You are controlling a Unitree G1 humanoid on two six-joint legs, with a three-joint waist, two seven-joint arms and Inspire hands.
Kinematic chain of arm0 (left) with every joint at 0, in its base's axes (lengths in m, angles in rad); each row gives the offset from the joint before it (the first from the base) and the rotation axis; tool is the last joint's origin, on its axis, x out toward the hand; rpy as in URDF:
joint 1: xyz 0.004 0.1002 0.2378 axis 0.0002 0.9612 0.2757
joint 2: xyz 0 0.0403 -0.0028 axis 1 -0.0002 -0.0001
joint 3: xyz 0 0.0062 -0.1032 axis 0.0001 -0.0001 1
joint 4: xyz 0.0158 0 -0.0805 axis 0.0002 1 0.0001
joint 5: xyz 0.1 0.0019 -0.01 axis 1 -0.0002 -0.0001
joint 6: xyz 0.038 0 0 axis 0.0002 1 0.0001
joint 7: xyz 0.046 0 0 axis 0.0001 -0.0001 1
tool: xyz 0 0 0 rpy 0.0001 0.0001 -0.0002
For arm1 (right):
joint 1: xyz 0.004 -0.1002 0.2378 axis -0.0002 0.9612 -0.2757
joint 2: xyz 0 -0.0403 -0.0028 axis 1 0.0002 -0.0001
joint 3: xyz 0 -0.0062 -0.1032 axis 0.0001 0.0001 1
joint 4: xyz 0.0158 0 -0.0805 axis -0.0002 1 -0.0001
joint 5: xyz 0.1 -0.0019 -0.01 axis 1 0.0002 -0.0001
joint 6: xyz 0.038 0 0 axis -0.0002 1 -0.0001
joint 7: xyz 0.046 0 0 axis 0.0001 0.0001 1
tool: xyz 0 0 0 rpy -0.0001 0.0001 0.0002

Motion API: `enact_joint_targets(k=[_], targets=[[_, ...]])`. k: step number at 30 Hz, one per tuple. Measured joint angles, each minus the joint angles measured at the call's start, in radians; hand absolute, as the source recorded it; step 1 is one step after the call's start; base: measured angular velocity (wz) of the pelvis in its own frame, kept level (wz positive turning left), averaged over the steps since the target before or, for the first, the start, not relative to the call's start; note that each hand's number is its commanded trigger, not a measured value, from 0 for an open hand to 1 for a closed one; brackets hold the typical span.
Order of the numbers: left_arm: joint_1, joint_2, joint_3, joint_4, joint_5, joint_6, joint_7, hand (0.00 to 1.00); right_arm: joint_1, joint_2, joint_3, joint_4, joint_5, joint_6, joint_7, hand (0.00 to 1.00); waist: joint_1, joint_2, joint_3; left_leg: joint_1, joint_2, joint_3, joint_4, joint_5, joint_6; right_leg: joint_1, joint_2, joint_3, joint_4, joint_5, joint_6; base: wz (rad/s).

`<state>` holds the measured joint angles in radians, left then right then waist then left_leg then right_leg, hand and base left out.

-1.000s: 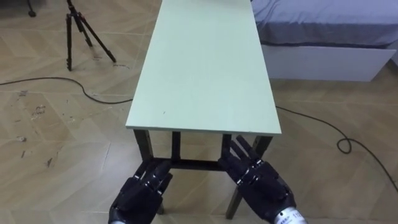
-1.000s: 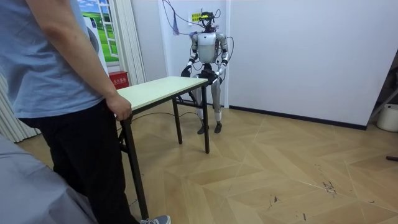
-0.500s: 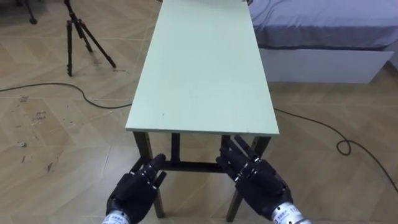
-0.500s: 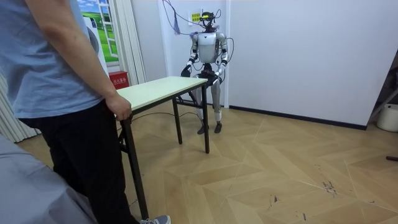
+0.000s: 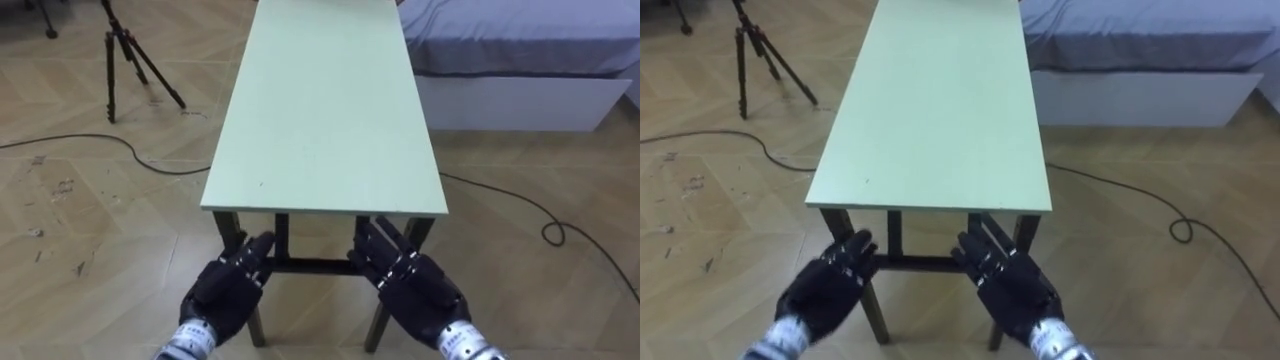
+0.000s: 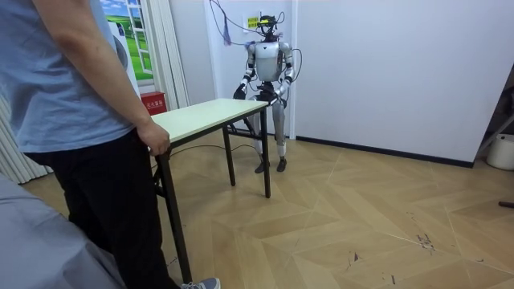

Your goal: Move table with human

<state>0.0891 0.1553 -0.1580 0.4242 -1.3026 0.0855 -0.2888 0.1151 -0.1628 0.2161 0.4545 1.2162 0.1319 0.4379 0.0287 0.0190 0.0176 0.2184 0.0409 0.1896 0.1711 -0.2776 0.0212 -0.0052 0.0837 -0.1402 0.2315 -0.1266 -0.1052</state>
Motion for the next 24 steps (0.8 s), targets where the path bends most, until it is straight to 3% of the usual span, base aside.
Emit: enact_joint_targets(k=[2, 7, 24], targets=[[-0.029, -0.009, -0.001, -0.006, -0.004, 0.003, 0.004, 0.0, -0.006, 0.002, 0.001, 0.0, 0.0, 0.003, -0.003, 0.0, 0.0, 0.0, -0.0002, 0.0, -0.001, 0.0, 0.0, 0.0, 0.0, -0.003, 0.0, 0.001, 0.005, 0.0, 0.0, 0.0], [-0.032, -0.009, -0.004, -0.017, -0.004, 0.025, 0.014, 0.0, -0.019, 0.006, 0.002, 0.0, 0.0, 0.011, -0.023, 0.0, -0.008, 0.001, -0.0008, -0.011, 0.0, -0.001, 0.005, 0.0, 0.0, -0.005, 0.0, 0.0, 0.002, 0.004, -0.003, 0.0], [-0.035, -0.007, 0.0, -0.054, -0.054, 0.04, 0.082, 0.0, -0.05, 0.02, 0.006, 0.053, 0.032, 0.013, -0.021, 0.0, -0.021, 0.004, -0.0023, -0.018, 0.001, -0.003, 0.013, 0.0, 0.0, -0.004, 0.001, 0.0, -0.015, 0.016, -0.004, 0.0]])
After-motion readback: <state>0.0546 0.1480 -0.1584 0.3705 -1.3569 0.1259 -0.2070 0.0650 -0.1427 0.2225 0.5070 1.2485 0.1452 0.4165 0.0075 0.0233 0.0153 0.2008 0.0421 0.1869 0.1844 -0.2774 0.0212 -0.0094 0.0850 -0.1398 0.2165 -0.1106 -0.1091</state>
